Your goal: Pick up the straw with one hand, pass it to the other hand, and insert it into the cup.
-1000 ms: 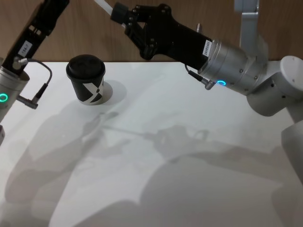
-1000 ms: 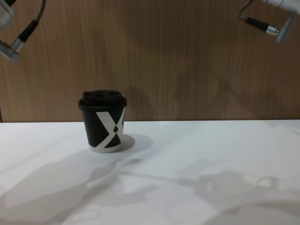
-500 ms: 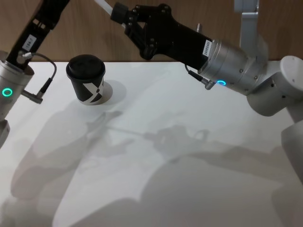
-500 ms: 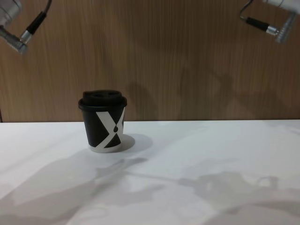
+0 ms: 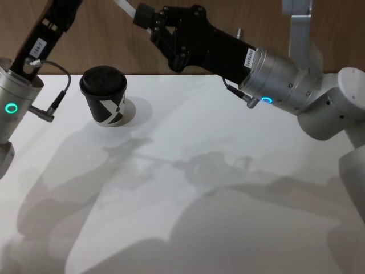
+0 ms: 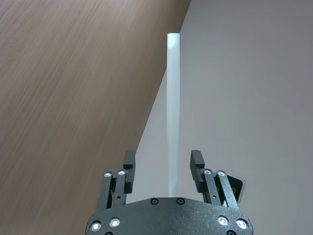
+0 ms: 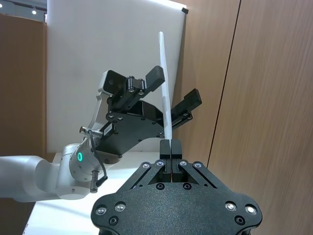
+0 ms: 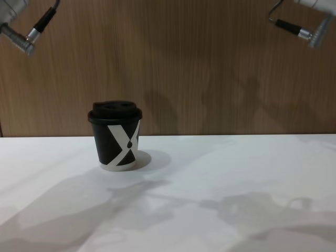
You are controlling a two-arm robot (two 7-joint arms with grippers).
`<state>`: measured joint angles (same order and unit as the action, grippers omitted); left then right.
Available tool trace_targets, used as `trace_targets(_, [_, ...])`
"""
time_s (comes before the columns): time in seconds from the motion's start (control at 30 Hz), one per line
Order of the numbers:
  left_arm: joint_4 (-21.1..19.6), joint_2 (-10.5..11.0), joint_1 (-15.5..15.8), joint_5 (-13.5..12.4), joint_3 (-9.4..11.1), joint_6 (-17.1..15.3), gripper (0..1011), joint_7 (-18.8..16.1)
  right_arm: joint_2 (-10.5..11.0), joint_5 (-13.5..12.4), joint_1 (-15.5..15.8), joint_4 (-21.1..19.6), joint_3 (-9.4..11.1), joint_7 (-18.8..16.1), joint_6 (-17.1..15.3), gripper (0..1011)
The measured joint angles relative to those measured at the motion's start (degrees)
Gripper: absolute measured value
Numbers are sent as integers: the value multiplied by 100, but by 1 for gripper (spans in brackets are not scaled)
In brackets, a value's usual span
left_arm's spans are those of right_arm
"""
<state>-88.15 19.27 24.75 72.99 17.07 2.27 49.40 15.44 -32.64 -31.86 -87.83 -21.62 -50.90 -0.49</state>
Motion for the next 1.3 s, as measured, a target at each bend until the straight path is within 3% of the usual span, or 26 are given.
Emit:
trace_targets(0.4, [-56,26,19,0,46,79,328,-93,0,0,0,0,0,0,0,10])
trace_targets(0.43, [-56,26,19,0,46,79,328,-93,0,0,0,0,0,0,0,10])
trace_targets(0.47, [-66,33,24,1,57,92,249,-104,0,0,0,0,0,0,0,11])
trace_targets(0.57, [-72,40,31,1,70,104,188,-115,0,0,0,0,0,0,0,10])
trace_targets(0.6, [-75,45,36,1,80,109,127,-121,0,0,0,0,0,0,0,10])
trace_targets(0.87, [-82,73,57,7,119,140,38,-156,0,0,0,0,0,0,0,10])
trace_targets(1.3, [-113,124,84,17,181,200,13,-203,0,0,0,0,0,0,0,383])
